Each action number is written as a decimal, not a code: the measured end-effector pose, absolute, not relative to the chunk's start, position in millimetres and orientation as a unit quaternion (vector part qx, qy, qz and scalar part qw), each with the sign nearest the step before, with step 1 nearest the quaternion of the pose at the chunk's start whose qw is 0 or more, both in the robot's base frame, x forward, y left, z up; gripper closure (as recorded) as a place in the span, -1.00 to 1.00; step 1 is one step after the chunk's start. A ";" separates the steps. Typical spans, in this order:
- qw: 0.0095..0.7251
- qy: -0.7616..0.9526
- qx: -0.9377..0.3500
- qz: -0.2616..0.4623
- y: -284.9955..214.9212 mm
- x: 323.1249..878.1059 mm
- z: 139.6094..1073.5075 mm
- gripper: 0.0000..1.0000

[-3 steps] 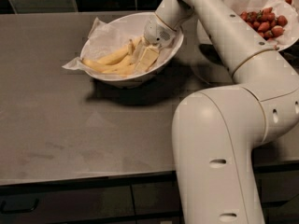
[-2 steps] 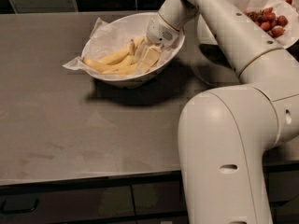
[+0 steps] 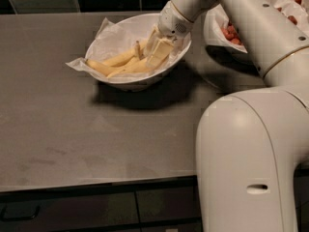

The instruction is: Pick banana from white bowl

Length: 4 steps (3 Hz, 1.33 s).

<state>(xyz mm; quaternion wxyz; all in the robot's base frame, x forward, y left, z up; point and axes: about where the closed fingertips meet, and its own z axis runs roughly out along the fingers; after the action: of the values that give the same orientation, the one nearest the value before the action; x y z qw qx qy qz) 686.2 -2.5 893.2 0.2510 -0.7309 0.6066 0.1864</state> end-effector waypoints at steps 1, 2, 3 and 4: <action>0.284 0.596 -0.734 0.159 -2.1 690.9 928.1 1.00; 0.319 0.578 -0.739 0.137 -2.3 691.0 965.4 1.00; 0.342 0.565 -0.735 0.153 -11.8 677.2 985.8 1.00; 0.358 0.558 -0.722 0.197 -22.7 647.4 997.5 1.00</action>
Offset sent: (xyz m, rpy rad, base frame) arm 0.0033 -0.0080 0.1260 0.0706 -0.2752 0.0097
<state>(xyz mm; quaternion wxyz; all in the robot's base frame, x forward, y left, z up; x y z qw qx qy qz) 647.4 -22.7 997.5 0.3582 -0.7224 0.5577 0.1969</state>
